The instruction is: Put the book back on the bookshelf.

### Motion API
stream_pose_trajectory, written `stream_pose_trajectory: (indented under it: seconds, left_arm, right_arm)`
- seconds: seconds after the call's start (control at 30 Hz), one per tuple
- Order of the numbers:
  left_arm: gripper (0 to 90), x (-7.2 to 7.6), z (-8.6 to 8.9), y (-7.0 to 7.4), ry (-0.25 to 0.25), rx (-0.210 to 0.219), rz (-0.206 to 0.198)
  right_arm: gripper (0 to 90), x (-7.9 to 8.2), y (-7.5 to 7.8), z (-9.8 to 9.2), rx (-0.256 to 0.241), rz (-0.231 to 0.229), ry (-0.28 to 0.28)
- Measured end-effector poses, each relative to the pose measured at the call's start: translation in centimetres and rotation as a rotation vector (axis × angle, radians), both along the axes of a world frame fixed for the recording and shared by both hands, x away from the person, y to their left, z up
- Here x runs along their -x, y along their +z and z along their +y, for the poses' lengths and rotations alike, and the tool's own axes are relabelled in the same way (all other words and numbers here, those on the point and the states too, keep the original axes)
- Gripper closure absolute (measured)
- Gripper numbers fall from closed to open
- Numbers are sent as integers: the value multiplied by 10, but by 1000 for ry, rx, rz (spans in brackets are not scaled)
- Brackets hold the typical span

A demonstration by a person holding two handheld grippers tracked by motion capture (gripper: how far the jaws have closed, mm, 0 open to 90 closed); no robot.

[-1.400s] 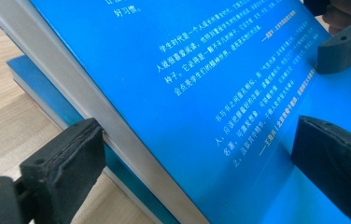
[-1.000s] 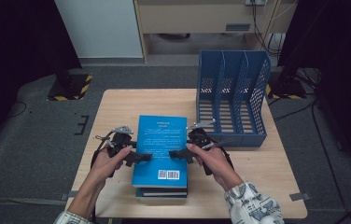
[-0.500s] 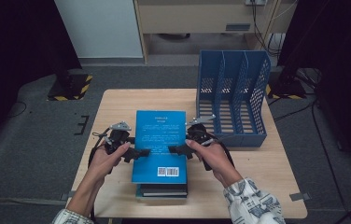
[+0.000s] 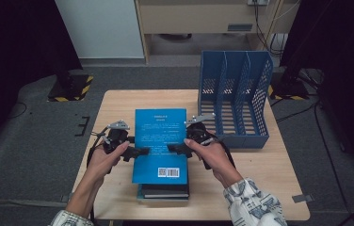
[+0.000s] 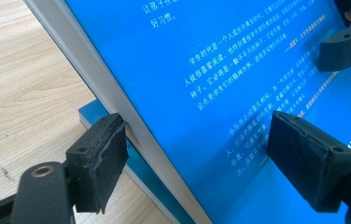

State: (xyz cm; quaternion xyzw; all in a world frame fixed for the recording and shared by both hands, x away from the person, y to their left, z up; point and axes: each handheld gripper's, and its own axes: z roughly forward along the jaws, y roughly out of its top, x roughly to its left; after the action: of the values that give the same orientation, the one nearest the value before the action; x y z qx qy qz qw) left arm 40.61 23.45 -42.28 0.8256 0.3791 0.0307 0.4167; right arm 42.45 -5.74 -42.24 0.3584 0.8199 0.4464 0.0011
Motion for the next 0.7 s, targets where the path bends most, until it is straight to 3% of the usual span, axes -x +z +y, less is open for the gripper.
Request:
stream_pose_trajectory:
  seconds: [0.27, 0.5, 0.7]
  left_arm:
    - [200, 2, 1, 3, 3, -11, -8]
    - [206, 2, 2, 4, 3, -18, -13]
    - [207, 0, 2, 1, 20, -9, 15]
  right_arm:
    - [141, 0, 3, 4, 5, -20, 0]
    - [161, -1, 5, 5, 7, -4, -13]
    - [224, -1, 9, 2, -7, -9, -13]
